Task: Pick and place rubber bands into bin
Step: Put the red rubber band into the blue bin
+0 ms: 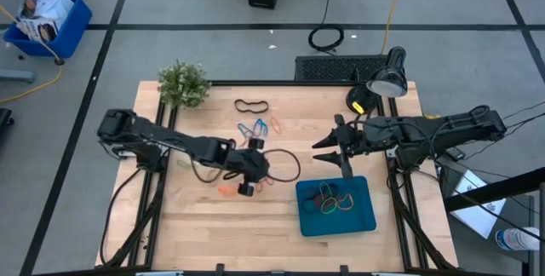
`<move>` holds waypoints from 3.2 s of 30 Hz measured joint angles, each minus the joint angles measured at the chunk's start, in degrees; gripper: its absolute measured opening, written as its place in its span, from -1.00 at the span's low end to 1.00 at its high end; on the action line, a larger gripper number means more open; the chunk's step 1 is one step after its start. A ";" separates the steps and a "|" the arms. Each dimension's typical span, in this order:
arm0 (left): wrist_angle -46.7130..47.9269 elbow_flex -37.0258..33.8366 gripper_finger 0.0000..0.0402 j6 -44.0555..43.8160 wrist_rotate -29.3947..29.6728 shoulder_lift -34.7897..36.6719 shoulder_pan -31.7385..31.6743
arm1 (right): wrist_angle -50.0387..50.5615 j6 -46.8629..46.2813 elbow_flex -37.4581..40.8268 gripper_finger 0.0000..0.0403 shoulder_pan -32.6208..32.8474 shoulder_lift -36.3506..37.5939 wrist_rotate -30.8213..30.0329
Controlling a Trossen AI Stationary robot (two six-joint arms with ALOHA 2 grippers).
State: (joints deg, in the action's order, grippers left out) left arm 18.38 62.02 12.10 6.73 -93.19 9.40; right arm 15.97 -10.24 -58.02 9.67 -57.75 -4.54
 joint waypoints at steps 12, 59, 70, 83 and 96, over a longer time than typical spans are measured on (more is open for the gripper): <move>-1.93 0.09 -0.36 8.10 0.33 -11.24 -0.84 | -0.73 -1.24 0.00 -0.33 0.00 0.06 0.07; -1.59 0.15 -0.96 2.26 -5.36 -16.19 -3.76 | -0.90 -1.07 0.02 -0.36 0.02 0.11 0.03; -1.86 0.11 -0.95 1.35 -5.18 -16.23 -3.64 | -0.88 -1.07 0.02 -0.35 0.02 0.11 0.03; -1.94 0.09 -0.65 -2.41 -4.27 -16.27 -2.22 | -0.88 -1.09 0.02 -0.35 0.02 0.11 0.05; 1.87 0.22 -0.56 -6.71 -4.80 -16.28 -2.22 | -0.88 -1.09 0.02 -0.35 0.02 0.11 0.05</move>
State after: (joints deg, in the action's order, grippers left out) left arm 20.25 62.24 5.38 1.93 -109.47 7.18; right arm 15.09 -11.33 -58.00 9.69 -57.65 -4.49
